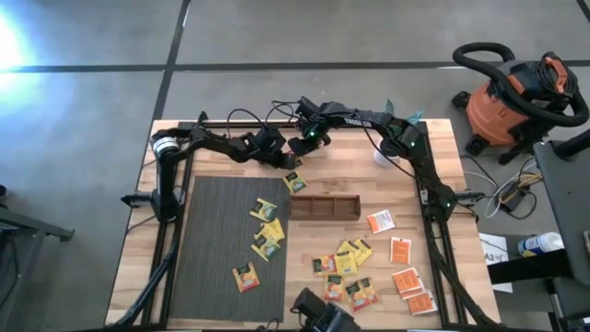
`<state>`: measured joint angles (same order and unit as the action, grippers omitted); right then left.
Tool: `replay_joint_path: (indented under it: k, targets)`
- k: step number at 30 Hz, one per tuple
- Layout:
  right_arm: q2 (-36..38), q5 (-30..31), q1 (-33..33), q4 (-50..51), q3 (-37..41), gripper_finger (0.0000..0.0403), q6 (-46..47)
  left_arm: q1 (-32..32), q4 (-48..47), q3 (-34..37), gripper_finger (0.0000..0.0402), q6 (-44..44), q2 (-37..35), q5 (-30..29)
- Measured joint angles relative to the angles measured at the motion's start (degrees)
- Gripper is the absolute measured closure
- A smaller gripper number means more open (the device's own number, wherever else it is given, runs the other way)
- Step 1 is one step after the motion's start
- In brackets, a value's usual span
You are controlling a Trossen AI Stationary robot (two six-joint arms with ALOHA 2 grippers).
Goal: Pick & Place Tea
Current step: Put the orange tea bag into the left section of the wooden organizer
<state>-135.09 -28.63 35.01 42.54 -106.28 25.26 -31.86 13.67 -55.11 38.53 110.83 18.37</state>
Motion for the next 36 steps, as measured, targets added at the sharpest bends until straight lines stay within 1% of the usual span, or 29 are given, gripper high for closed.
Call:
replay_joint_path:
  k: [6,11,23,31,33,36]
  targets:
    - [0.03,-0.21,0.02,0.67,0.0,0.0366,-2.07,0.0,0.04,0.02,0.0401,-0.78,-0.02,-0.19]
    - [0.42,-0.13,0.02,1.71,-0.02,0.0391,-3.58,0.0,0.04,0.02,0.0401,-0.9,-0.04,-0.35]
    - [2.2,-0.98,-0.02,2.23,-0.31,0.0394,-7.32,-0.03,-0.1,0.06,0.0401,-0.66,-0.57,0.58]
    - [5.46,-0.99,0.0,2.19,-0.33,0.0394,-8.77,-0.04,0.22,0.15,0.0401,-2.33,-6.94,0.98]
    - [6.11,-0.11,0.1,2.36,-0.44,0.0394,-8.79,-0.04,-1.11,0.15,0.0401,-2.9,-8.8,0.76]
    - [6.15,0.1,0.15,3.53,-0.41,0.0394,-8.43,-0.02,-5.74,0.08,0.0401,-5.8,-10.98,-2.92]
